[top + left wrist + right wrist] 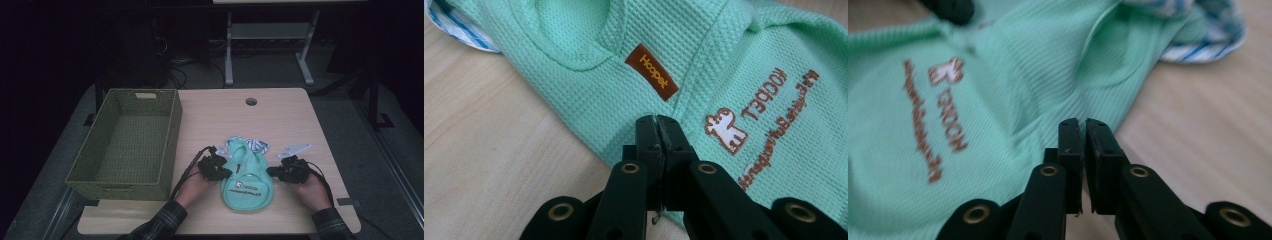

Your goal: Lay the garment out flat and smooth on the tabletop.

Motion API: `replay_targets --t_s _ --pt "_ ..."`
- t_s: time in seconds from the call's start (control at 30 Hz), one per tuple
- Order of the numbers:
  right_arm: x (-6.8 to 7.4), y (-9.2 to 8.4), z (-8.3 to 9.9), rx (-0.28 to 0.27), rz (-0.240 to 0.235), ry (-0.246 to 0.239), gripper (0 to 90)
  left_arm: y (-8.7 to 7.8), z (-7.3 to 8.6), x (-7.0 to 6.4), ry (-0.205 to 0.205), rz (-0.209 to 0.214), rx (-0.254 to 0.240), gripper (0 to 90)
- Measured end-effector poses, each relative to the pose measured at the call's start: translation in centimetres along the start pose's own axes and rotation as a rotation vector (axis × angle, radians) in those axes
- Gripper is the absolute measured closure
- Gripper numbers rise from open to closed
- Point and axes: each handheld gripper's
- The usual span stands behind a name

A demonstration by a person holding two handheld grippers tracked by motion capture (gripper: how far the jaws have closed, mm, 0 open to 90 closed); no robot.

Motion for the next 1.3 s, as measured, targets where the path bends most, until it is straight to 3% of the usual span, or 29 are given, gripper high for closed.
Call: replay_targets --t_s 0.33,0.4,0.77,0.87,1.03,1.13,1.2,1.3 --pt "-3.2 2.7 -3.7 -0.023 0.046 0.096 82.9 0.0 0.1 0.1 -0.005 0.011 -0.012 89.0" --pt "-3.6 3.3 -4.3 -0.032 0.037 0.118 82.5 0.0 0.1 0.1 -0.005 0.012 -0.013 89.0" --pt "-3.7 5.0 -4.7 -0.024 -0.021 0.176 73.7 0.0 0.1 0.2 -0.009 0.015 -0.016 89.1" --pt "-3.5 5.6 -4.7 -0.018 -0.019 0.171 75.5 0.0 0.1 0.1 -0.007 0.012 -0.015 89.2" --pt "-2.8 5.9 -4.7 -0.013 -0.002 0.125 88.4 0.0 0.1 0.1 -0.007 0.013 -0.016 89.2" --pt "-2.6 5.8 -4.8 -0.011 0.012 0.098 90.0 0.0 0.1 0.1 -0.006 0.011 -0.013 89.2" --pt "-2.6 5.7 -4.9 -0.017 0.044 0.077 90.0 0.0 0.1 0.1 -0.005 0.011 -0.01 89.2" --pt "-3.0 4.9 -5.1 -0.036 0.08 0.087 90.0 0.0 0.1 0.1 -0.006 0.01 -0.011 89.3"
Point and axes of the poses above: each handheld gripper's, and its own axes: y roughly forward along the jaws, z roughly out of its underside, x roughly to its left, and after that the axes turned 14 degrees about z, right-handed
